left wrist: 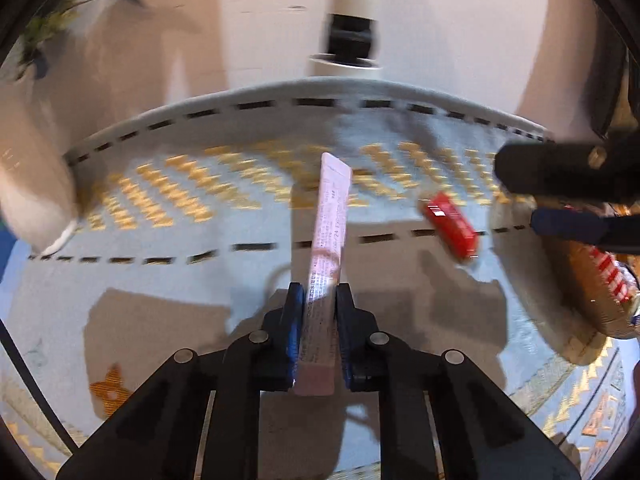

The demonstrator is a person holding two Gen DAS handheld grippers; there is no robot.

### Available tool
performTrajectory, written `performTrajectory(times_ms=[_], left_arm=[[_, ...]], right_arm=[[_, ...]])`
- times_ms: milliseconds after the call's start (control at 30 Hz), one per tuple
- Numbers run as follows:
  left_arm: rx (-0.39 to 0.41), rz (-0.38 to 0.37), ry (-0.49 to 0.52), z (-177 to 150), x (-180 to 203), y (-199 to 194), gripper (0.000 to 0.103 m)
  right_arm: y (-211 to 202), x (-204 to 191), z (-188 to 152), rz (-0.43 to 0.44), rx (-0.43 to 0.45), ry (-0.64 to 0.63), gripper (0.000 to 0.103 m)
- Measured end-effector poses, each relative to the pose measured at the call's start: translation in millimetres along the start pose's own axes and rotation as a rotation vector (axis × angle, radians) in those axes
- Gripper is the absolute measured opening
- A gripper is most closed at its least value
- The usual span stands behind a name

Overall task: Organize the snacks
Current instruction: 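Close the left tool on the pink stick packet while the right tool grasps the red caramel biscuit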

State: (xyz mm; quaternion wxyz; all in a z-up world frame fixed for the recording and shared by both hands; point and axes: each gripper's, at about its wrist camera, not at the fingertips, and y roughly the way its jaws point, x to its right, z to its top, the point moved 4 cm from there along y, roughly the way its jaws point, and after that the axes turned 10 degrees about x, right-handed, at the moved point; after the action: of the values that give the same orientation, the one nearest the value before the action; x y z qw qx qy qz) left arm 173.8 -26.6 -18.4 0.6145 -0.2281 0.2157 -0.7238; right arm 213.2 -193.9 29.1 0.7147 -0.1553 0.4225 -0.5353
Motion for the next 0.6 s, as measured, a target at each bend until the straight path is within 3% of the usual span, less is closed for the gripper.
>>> performTrajectory(times_ms=[200,367,500,567,600], left_arm=[[0.031,-0.033,-0.037,-8.5,-32.5,-5.8,0.014],[0.015,-0.148,-0.203,-10.1,-61.1,1.0,0.023],[0.015,-0.156,-0.264,-7.8,-72.5,1.1,0.025],[0.015,-0.154,-0.260,-7.9,-72.0,-0.1,0.025],[0.015,-0.155,-0.260,-6.0,-71.6,0.6,0.025]], right_arm=[[31.5,14.1,-17.1,-0.106,0.098,-0.023,0.087],[51.5,38.6,-25.2,-0.151,0.118,-0.020,0.087],[58.3,35.3,-25.0,-0.171,0.136,-0.115,0.089],[58.5,33.0,-25.2,-0.183,0.137,-0.142,0.075],[55.9,30.4,-25.4,-0.150,0.151,-0.144,0.050]])
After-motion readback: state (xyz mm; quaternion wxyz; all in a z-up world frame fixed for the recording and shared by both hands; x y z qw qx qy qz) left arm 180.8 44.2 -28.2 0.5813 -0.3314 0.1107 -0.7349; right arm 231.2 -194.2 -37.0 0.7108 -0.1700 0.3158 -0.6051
